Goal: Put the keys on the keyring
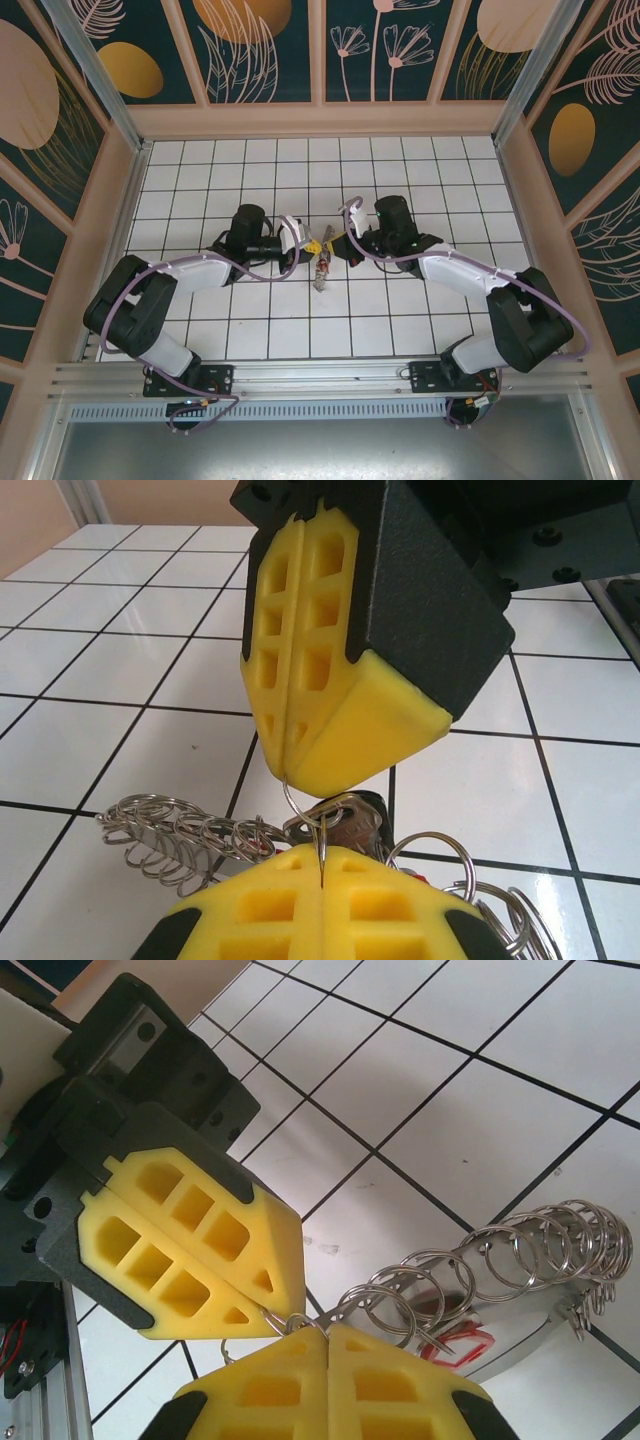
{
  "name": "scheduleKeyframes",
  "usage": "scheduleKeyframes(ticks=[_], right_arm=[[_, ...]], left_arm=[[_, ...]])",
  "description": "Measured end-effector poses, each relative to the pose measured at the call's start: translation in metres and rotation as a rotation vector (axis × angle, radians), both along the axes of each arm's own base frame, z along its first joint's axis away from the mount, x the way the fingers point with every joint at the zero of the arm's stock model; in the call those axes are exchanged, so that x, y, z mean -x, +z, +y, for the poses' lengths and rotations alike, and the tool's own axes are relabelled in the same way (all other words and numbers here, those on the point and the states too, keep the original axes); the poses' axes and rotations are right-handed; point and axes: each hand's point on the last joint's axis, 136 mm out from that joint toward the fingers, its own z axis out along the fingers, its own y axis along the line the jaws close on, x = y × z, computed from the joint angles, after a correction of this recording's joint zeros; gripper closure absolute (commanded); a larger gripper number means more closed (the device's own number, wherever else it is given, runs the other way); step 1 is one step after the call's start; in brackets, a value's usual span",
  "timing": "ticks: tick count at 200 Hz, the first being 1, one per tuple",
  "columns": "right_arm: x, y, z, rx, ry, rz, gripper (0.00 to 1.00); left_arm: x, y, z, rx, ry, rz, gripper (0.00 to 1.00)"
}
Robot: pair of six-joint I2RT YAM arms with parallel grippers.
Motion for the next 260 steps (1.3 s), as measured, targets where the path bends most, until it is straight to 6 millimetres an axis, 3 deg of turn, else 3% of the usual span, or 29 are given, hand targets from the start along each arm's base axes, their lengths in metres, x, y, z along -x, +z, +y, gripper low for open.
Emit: scheduleKeyframes(ticks=[143,260], right_arm=[[-0.003,-0.012,-0.002,0.003,-0.014,0.105,1.00],[-0.004,-0.003,0.002,-0.026,0.000,0.123,1.00]], left_arm=[[-0.002,0.006,0.000,0.021,0.024,-0.064,1.00],[-0.001,0.006,0.000,0.022,0.017,-0.062,1.00]])
